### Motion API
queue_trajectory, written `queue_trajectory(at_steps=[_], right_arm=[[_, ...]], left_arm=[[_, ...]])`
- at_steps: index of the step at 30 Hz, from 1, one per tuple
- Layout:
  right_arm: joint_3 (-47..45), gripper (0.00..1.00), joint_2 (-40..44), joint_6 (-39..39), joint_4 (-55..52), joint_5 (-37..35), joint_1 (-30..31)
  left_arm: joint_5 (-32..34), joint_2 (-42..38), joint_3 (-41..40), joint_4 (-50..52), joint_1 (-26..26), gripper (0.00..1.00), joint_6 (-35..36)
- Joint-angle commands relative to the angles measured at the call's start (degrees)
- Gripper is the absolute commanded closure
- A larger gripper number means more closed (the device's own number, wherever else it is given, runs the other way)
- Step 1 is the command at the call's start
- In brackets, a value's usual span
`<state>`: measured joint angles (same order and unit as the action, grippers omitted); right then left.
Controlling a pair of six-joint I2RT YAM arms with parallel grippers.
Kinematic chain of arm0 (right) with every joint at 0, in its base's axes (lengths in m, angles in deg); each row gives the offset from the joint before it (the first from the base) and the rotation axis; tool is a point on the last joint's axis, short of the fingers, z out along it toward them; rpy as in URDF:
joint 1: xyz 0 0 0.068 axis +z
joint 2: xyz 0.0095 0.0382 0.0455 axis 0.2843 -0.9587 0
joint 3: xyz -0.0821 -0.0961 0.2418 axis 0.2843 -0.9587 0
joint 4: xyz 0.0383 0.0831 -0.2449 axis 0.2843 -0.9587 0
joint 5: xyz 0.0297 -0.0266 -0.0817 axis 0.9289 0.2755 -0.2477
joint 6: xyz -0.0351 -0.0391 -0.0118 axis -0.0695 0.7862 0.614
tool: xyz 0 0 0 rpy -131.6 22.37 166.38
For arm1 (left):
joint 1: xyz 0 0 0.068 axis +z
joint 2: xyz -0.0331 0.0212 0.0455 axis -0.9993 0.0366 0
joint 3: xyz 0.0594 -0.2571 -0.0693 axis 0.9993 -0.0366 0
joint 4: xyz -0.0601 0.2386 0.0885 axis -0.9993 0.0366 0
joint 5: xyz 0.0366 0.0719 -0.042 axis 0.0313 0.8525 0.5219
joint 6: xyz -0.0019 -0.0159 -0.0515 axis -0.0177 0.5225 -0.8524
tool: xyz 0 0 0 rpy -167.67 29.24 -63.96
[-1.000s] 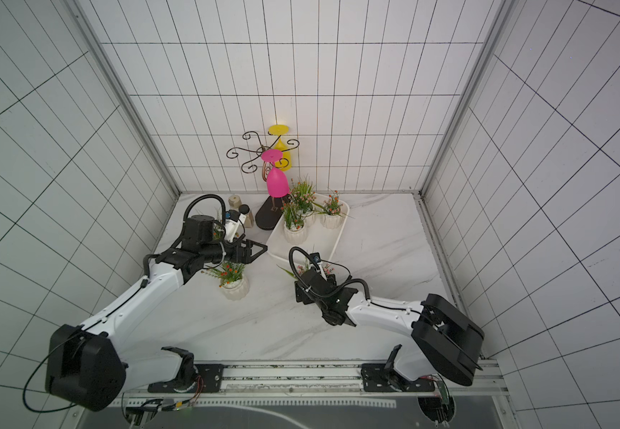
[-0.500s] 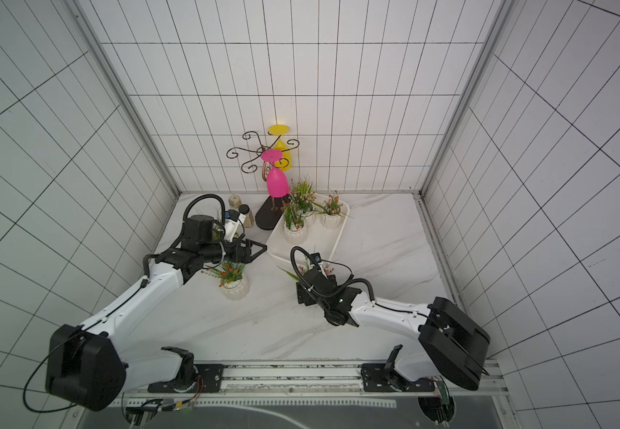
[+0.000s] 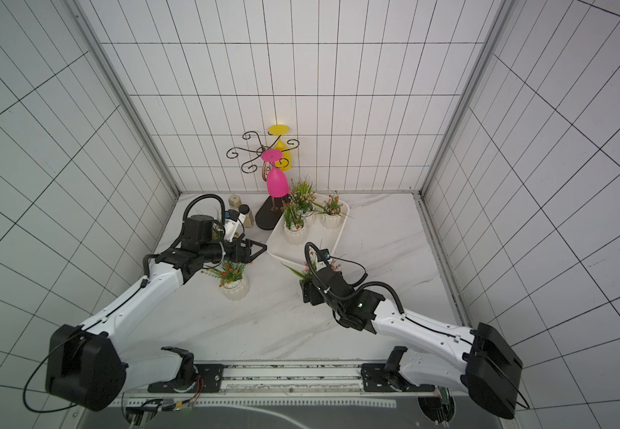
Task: Put the potted gypsophila into the storage box
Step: Pick up the baby's breath potted plant from the center of the board, then place the baby's breath potted plant at the storage box.
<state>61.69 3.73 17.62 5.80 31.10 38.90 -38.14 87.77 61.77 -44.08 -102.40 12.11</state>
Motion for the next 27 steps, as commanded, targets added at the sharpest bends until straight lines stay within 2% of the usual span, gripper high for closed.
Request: queue_trajectory(at_steps=[1, 12, 20, 27], right_arm=[[0.9, 0.18, 4.1, 0.9, -2.7, -0.7, 0.1], [3.6, 0.20, 10.5, 4.5, -8.4, -1.4, 0.0], [7.2, 0.21, 11.3, 8.5, -10.2, -1.8, -0.7], [10.6, 0.21, 9.8, 11.9, -10.1, 1.3, -4.4]], left_arm=[[-0.1, 0.5, -0.8, -1.3, 0.4, 0.06, 0.1], [-0.2, 1.0, -0.6, -1.3, 0.4, 0.06, 0.0], [-0.2, 1.2, -0.6, -1.3, 0.5, 0.06, 0.1], [-0.2, 1.2, -0.6, -1.3, 0.4, 0.06, 0.1]])
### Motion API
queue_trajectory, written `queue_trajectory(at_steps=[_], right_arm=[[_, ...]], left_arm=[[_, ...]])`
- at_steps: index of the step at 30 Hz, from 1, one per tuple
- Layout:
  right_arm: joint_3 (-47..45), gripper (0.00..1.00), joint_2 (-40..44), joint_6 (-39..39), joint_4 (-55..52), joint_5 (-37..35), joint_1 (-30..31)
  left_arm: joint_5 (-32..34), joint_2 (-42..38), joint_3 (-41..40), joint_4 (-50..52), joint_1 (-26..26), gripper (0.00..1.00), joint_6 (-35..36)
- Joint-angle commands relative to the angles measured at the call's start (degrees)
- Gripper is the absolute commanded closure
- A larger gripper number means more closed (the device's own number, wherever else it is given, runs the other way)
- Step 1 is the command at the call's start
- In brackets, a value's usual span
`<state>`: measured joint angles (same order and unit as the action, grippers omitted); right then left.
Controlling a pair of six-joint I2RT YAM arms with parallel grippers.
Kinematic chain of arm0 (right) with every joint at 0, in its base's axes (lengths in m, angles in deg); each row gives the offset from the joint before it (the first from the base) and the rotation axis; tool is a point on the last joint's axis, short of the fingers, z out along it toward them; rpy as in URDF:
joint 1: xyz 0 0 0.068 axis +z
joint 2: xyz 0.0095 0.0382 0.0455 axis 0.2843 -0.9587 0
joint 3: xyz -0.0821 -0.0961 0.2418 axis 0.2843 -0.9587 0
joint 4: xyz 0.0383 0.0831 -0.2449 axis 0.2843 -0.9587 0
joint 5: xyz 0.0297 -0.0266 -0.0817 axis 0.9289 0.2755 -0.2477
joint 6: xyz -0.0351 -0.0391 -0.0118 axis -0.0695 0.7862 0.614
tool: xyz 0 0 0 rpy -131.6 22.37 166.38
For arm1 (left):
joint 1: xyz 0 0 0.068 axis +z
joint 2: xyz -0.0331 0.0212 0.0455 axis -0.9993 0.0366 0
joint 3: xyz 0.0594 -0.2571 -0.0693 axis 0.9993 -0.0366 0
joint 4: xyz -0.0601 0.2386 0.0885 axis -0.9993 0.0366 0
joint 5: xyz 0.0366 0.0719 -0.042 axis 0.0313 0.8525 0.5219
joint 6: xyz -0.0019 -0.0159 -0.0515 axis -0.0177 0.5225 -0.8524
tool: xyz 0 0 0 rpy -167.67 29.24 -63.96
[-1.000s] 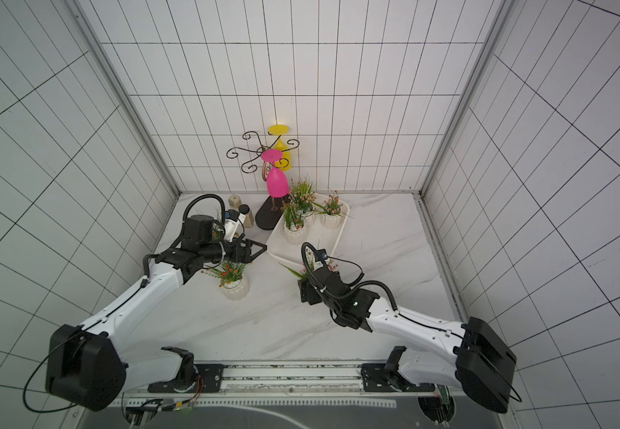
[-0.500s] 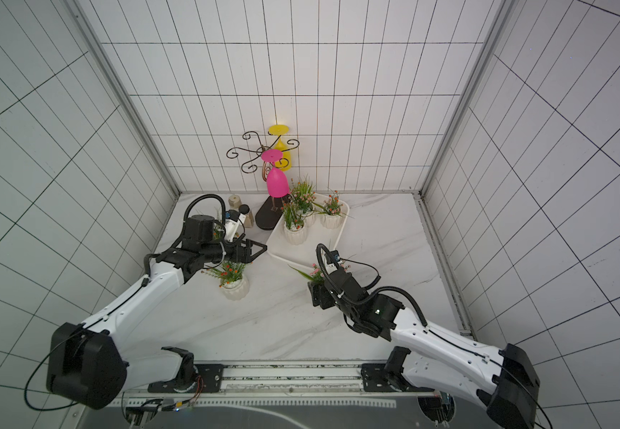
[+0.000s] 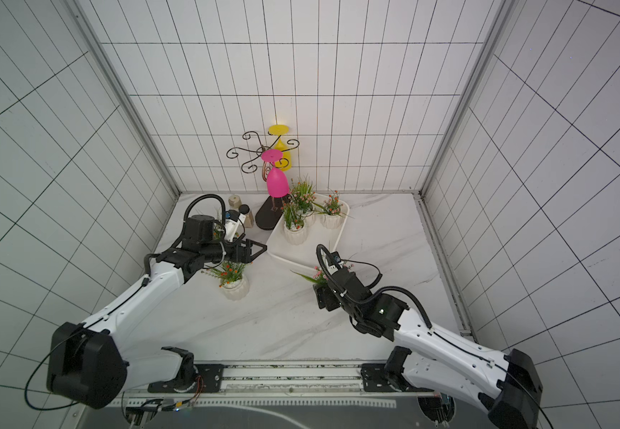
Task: Put the potted gypsophila into the storage box
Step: Place the baby's breath potted plant at the storage box.
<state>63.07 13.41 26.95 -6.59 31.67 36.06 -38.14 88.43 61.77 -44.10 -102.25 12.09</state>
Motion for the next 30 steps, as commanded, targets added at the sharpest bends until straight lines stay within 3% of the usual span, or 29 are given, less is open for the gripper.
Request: queue_trajectory(at_steps=[1, 30], right_arm=[[9.9, 0.22, -0.3, 3.1, 2.2, 1.2, -2.4], [25.2, 0.22, -17.7, 15.3, 8.1, 19.2, -21.3]], left_arm=[[-0.2, 0.5, -0.6, -1.3, 0.3, 0.06, 0.1], [-0.7, 0.2, -0.7, -1.2, 0.8, 0.06, 0.0]])
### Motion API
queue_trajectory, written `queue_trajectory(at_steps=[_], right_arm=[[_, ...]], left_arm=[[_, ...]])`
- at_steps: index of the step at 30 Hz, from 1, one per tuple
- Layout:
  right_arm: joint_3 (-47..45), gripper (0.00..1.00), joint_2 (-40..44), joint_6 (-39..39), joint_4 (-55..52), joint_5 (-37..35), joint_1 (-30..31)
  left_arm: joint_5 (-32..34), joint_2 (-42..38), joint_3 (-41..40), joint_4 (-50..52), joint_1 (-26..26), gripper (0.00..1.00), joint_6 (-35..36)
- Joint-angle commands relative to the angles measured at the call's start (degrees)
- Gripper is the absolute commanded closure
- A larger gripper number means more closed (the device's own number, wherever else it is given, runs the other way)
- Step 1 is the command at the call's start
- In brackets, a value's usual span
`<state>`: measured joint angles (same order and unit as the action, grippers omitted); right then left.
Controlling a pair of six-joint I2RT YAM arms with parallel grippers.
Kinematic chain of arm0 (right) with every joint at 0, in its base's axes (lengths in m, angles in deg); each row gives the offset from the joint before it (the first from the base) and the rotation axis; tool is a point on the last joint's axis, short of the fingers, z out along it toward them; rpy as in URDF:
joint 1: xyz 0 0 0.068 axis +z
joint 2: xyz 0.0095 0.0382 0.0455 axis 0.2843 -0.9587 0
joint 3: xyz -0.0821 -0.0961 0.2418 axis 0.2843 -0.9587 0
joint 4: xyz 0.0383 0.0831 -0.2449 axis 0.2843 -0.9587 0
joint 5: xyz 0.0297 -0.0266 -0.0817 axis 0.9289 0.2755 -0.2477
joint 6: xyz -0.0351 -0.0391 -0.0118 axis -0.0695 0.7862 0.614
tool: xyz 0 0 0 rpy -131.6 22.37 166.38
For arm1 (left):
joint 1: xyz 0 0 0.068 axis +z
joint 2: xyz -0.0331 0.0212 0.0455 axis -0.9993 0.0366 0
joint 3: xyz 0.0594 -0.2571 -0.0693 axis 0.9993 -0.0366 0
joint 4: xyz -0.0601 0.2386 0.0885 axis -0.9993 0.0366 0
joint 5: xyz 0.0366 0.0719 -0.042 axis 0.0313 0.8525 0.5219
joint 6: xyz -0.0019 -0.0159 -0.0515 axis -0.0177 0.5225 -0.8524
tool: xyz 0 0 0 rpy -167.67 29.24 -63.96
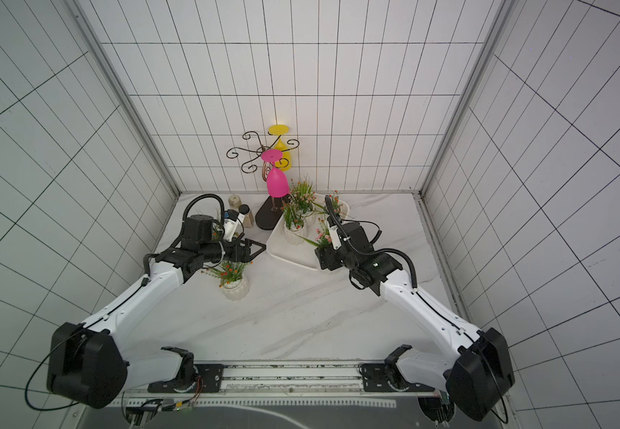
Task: Put the potted gypsophila into the storage box
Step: Place the baby's breath potted plant at the storage box.
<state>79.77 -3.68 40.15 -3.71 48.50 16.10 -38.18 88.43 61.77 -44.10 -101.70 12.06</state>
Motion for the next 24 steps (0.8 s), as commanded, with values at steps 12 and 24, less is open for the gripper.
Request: queue_trajectory(at_steps=[12, 24], right_arm=[[14.5, 0.22, -10.1, 3.9, 9.2, 3.6, -5.0], [23.0, 0.23, -19.8, 6.6, 10.7, 3.8, -5.9]], left_arm=[[-1.1, -0.4, -0.7, -1.4, 0.5, 0.06, 0.0], [-1.2, -0.4, -0.9, -1.5, 1.0, 0.06, -0.1]])
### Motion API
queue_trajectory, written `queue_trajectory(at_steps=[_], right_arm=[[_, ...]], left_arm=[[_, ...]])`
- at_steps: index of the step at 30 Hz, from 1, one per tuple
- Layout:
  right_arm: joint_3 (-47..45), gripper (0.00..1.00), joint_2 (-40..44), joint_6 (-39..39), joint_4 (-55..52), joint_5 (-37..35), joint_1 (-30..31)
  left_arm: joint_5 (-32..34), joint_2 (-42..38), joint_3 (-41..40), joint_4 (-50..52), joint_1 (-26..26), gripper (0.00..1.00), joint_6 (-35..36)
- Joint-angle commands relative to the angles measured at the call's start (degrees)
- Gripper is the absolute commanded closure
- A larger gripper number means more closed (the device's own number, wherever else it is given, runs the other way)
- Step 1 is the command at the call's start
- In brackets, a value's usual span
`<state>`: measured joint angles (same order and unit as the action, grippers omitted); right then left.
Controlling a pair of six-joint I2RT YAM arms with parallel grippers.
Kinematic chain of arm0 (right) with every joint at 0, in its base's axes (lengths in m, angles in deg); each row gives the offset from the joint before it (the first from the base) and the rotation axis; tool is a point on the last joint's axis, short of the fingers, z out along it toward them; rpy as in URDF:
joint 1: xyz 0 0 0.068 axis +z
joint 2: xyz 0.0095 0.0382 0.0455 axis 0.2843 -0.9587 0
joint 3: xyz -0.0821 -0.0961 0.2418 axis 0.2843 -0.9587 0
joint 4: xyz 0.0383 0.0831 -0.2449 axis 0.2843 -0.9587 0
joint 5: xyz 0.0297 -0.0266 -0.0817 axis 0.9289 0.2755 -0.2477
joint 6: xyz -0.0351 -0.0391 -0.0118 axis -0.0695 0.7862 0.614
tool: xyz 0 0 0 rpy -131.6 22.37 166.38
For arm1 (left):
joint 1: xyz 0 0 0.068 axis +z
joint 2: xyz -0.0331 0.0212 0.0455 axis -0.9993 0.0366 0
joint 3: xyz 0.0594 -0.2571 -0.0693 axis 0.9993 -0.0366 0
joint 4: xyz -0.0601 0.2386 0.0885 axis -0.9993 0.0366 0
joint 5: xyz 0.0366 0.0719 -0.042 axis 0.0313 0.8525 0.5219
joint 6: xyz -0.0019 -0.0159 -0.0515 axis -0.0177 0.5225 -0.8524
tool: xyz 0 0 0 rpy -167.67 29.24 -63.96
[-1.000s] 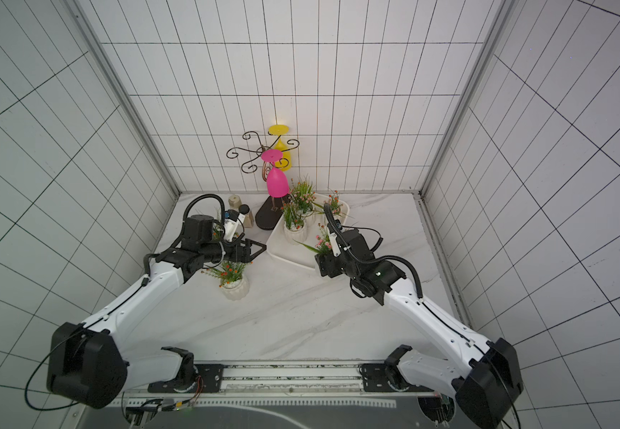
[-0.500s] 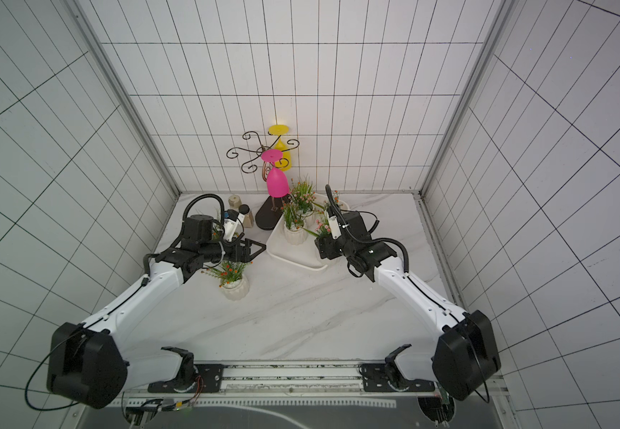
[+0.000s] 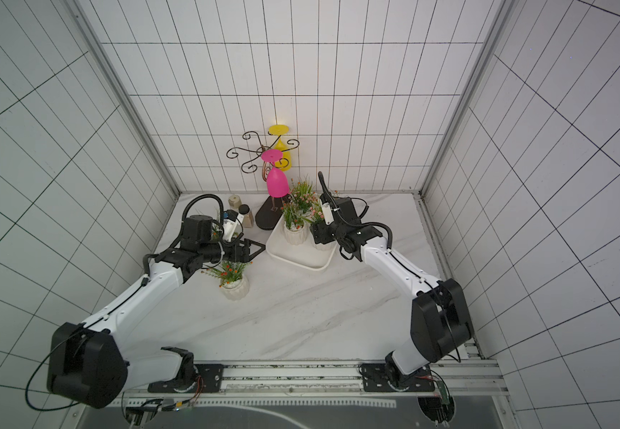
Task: Put the potted gypsophila into the storage box
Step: Place the baby's breath potted plant at the storage box.
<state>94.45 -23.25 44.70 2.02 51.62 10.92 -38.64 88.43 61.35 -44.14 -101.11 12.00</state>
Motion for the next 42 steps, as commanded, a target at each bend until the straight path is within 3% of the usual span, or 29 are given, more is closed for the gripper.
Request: queue_trajectory(at_steps=[1, 10, 42], right_arm=[[8.9, 0.23, -1.0, 2.1, 5.1, 0.7, -0.7], [10.6, 0.23, -5.7, 3.3, 8.2, 0.7, -1.8], [2.9, 0.24, -14.3, 4.8, 24.3, -0.1, -3.9]], left_arm=[[-0.7, -0.4, -0.5, -1.5, 0.4, 0.06, 0.0], [-0.8, -0.4, -0.5, -1.4, 0.6, 0.06, 0.0], [-1.2, -0.4, -0.6, -1.7, 1.3, 0.06, -0.3]])
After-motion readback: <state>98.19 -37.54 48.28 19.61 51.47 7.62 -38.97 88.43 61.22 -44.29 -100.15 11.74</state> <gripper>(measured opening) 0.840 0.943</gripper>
